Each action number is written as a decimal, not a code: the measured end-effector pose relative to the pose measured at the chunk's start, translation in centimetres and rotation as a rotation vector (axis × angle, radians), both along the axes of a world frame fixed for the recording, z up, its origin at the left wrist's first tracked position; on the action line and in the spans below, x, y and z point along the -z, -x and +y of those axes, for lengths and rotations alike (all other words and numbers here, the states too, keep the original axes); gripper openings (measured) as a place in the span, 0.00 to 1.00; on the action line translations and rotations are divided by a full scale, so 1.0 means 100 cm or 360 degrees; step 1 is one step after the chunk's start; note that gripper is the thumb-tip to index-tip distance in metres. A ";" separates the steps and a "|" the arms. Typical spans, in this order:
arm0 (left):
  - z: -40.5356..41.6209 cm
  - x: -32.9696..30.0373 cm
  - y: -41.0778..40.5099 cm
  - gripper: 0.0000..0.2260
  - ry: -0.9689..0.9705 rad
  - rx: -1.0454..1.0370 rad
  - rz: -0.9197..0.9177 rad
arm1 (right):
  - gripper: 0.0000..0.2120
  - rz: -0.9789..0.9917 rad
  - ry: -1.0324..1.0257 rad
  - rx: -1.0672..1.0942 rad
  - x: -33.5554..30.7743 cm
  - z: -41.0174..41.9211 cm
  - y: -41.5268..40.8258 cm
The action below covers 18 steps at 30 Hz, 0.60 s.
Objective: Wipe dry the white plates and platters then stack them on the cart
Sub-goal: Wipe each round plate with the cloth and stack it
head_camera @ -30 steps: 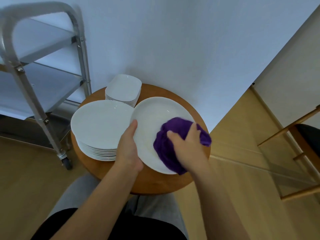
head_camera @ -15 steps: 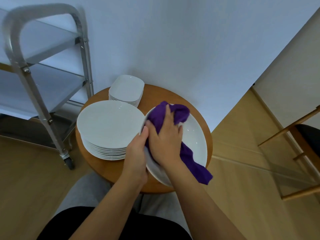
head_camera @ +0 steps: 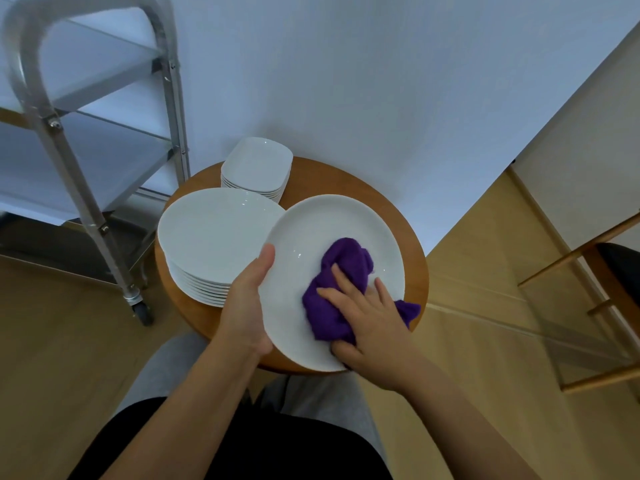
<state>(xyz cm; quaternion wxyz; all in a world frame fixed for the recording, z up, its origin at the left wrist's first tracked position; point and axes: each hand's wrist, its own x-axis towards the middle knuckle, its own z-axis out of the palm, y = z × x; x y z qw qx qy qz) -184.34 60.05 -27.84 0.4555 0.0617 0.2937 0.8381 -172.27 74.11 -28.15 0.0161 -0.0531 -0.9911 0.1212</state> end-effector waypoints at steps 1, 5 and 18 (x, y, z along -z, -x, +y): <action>0.000 0.000 0.000 0.21 0.0003 -0.0005 0.0065 | 0.31 0.0043 -0.0093 0.0032 -0.001 0.006 0.000; -0.001 -0.002 0.001 0.15 0.0187 -0.0138 0.0218 | 0.31 0.0210 -0.0336 0.0224 -0.014 0.025 0.009; -0.012 -0.014 0.013 0.13 0.0231 0.0074 0.0308 | 0.34 0.0581 -0.0673 -0.0975 -0.028 -0.004 0.054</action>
